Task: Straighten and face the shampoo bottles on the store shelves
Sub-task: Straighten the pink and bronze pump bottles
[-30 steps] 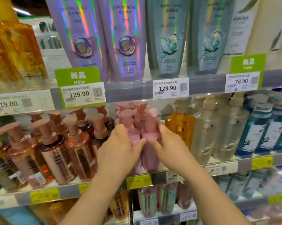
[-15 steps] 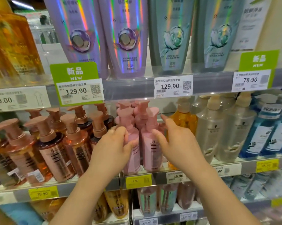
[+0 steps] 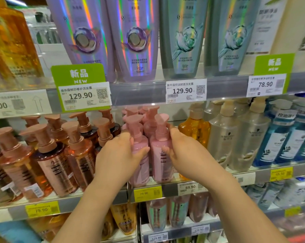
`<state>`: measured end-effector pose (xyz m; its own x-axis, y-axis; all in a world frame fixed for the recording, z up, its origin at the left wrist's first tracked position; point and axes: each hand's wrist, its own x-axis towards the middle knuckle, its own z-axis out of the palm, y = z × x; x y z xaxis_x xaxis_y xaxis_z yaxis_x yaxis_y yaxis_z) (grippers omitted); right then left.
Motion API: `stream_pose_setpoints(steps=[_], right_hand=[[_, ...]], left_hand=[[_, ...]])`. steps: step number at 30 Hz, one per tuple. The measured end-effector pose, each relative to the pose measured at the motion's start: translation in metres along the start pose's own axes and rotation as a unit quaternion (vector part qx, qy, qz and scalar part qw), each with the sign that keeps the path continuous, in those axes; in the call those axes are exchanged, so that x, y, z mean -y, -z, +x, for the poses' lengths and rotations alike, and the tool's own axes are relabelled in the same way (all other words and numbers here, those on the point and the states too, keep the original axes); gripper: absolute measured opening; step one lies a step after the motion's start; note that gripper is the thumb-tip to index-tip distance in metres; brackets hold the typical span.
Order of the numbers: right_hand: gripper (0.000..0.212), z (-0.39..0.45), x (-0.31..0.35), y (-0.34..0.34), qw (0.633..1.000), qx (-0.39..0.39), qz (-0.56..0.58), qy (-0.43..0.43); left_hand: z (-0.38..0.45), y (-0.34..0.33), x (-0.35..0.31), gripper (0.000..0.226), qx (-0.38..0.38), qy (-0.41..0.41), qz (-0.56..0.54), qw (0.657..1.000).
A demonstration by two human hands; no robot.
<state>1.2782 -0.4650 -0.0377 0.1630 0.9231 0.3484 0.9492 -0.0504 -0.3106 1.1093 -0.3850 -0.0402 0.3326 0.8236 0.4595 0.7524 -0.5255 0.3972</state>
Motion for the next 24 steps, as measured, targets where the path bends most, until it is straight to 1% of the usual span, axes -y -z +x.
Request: stream_pose_setpoints(steps=[3,5,7,8,10,11,13,15,17,20,22,24], right_hand=[[0.061,-0.001,0.004,0.002,0.999,-0.037,-0.03,-0.005],[0.068,-0.004,0.011,-0.001,0.995,-0.071,-0.073,0.003],[0.07,-0.008,0.015,-0.005,0.99,-0.079,-0.113,-0.005],[0.069,-0.01,0.015,-0.006,0.99,-0.08,-0.117,-0.01],[0.06,-0.01,0.011,-0.005,0.99,-0.08,-0.113,-0.022],[0.054,-0.009,0.008,-0.003,0.991,-0.075,-0.107,-0.027],[0.049,-0.009,0.004,-0.001,0.995,-0.064,-0.078,-0.022],[0.05,-0.009,0.004,-0.003,0.997,-0.057,-0.048,-0.011],[0.052,-0.01,0.007,-0.006,0.997,-0.058,-0.046,-0.006],[0.054,-0.01,0.008,-0.006,0.992,-0.089,-0.087,-0.011],[0.06,-0.01,0.01,-0.006,0.987,-0.12,-0.106,-0.031],[0.059,-0.011,0.011,-0.01,0.982,-0.153,-0.098,-0.058]], left_hand=[[-0.001,0.002,0.004,0.044,0.016,-0.011,-0.031,0.999],[-0.002,0.002,0.006,0.042,0.025,-0.029,-0.034,0.999],[-0.002,0.002,0.007,0.04,0.039,-0.039,-0.037,0.998],[-0.002,0.002,0.007,0.039,0.044,-0.039,-0.039,0.997],[-0.003,0.003,0.006,0.039,0.042,-0.035,-0.038,0.998],[-0.003,0.004,0.005,0.04,0.036,-0.032,-0.034,0.998],[-0.004,0.004,0.003,0.042,0.019,-0.02,-0.012,1.0],[-0.003,0.004,0.001,0.053,0.003,-0.007,0.029,1.0],[-0.001,0.004,0.0,0.065,-0.007,-0.008,0.062,0.998],[0.001,0.007,-0.002,0.059,-0.004,-0.027,0.065,0.998],[0.002,0.009,-0.001,0.053,0.01,-0.035,0.046,0.998],[0.003,0.009,0.001,0.048,0.026,-0.038,0.021,0.999]])
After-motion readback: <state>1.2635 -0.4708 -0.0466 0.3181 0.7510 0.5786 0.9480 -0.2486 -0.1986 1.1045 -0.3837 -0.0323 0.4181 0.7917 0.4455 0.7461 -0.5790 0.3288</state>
